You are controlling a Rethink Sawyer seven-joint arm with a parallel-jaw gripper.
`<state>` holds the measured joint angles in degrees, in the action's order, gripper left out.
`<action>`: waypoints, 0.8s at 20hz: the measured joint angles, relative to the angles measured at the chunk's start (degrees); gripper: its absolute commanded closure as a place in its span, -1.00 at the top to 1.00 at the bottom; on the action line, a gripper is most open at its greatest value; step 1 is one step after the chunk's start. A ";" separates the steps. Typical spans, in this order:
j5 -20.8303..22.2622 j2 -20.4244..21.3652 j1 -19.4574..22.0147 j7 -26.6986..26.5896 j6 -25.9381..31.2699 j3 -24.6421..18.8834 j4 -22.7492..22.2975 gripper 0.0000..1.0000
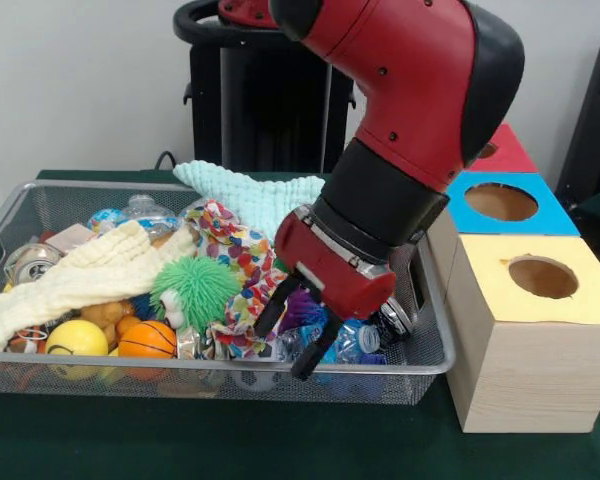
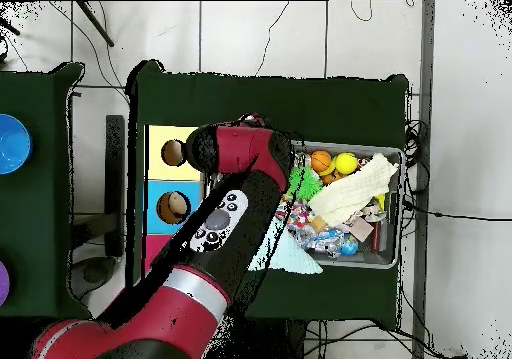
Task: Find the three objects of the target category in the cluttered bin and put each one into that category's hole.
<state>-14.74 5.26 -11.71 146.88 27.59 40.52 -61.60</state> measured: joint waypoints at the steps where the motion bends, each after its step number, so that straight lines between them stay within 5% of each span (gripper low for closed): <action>1: 1.44 -2.46 -1.62 0.02 -1.61 5.11 0.48 1.00; 8: 6.48 -12.93 -9.19 0.02 -12.60 22.96 0.75 1.00; 16: 6.46 -16.84 -11.89 0.02 -16.62 29.90 0.79 1.00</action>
<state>-8.28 -11.58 -23.60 146.90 10.98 70.42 -60.81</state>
